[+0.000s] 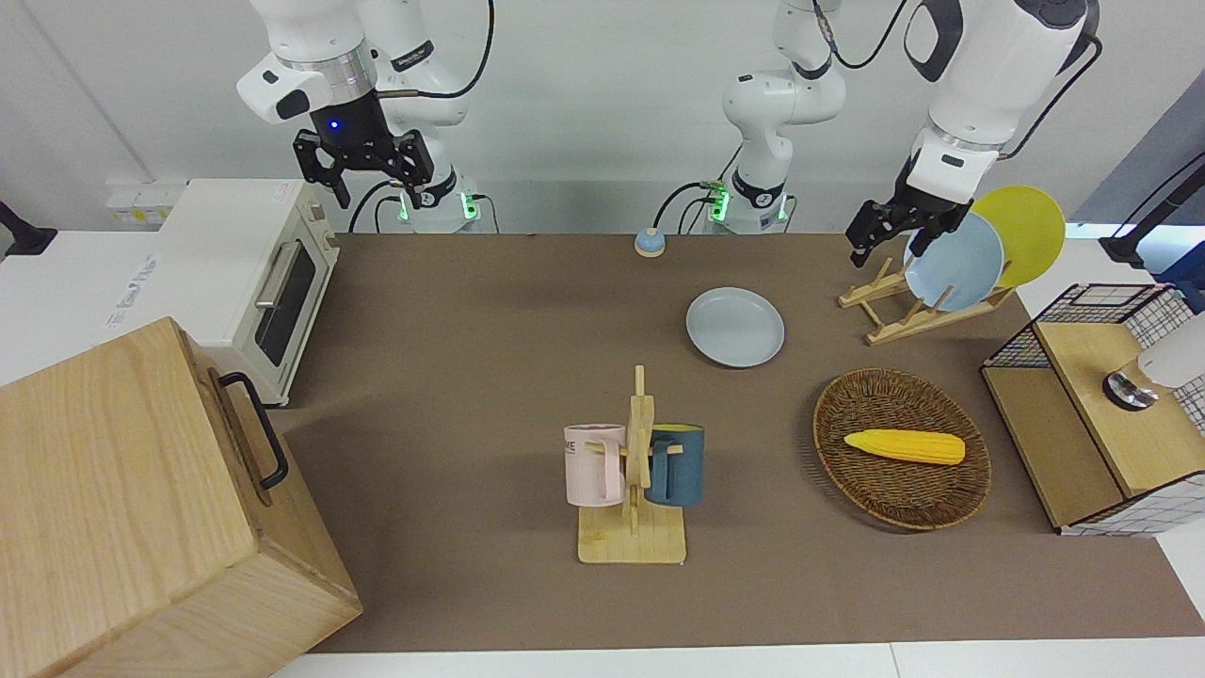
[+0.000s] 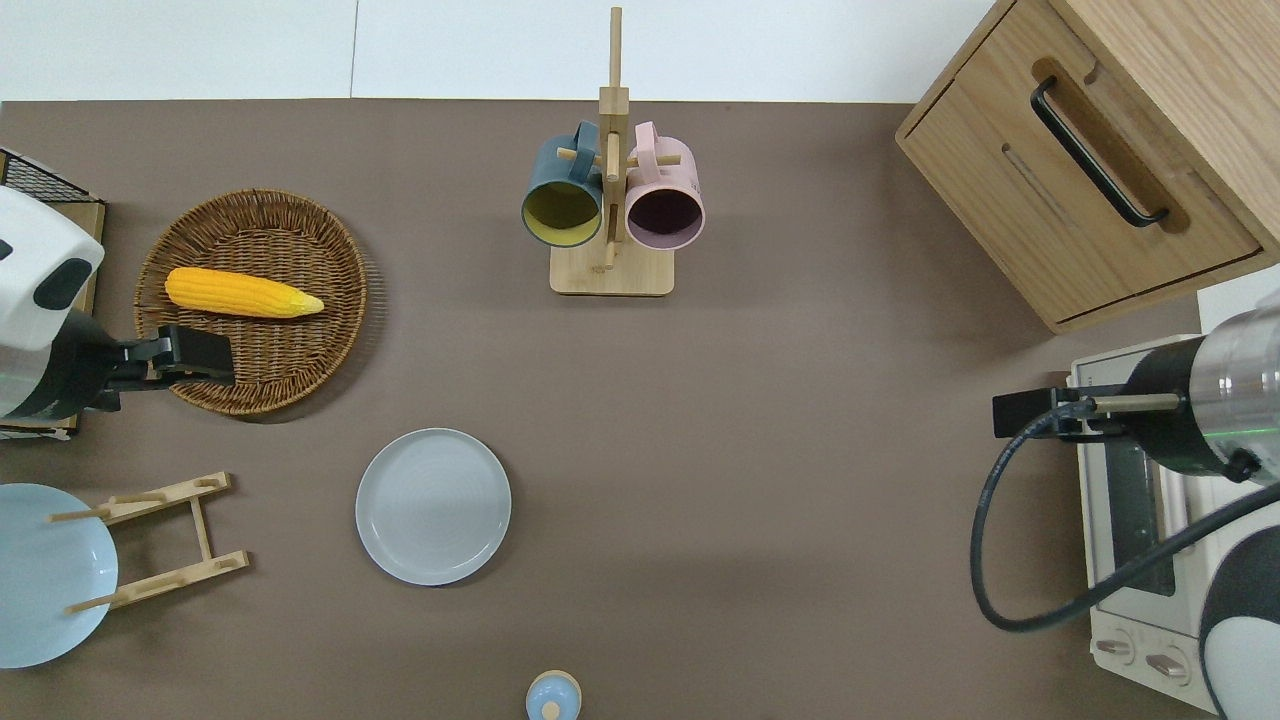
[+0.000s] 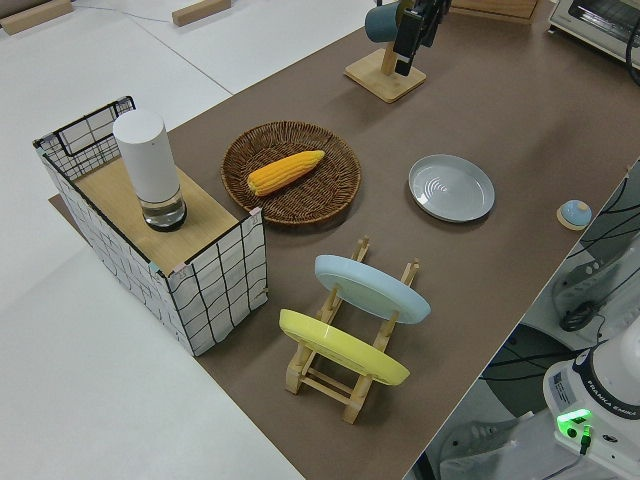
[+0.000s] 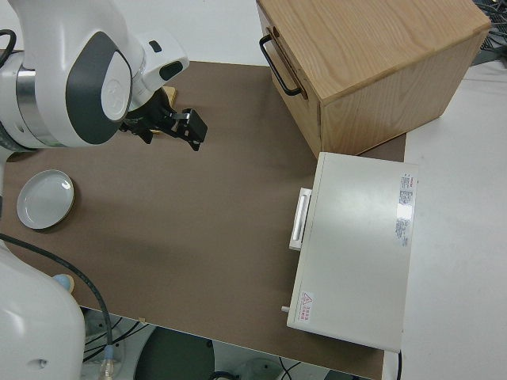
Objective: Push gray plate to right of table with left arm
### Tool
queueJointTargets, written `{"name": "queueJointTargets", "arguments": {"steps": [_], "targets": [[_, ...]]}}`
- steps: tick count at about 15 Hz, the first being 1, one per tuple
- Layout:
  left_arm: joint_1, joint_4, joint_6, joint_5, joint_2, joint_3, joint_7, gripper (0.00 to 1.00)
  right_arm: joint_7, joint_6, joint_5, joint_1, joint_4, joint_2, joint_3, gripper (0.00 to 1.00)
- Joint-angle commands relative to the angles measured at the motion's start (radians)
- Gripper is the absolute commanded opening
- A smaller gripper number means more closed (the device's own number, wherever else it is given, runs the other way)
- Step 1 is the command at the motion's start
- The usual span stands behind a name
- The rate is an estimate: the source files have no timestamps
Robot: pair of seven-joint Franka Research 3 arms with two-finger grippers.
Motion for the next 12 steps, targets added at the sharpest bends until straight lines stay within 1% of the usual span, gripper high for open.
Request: {"name": "queueJointTargets", "arguments": {"steps": [1,12], "targets": [[0.007,0.023,-0.019,0.017,0.01,-0.009,0.005,0.99,0.01,0.0,0.021,-0.024,-0.027,-0.027,0.015,0.996],[0.01,0.015,-0.016,0.004,0.008,-0.009,0.009,0.99,0.01,-0.001,0.021,-0.024,-0.027,-0.027,0.015,0.996]]}}
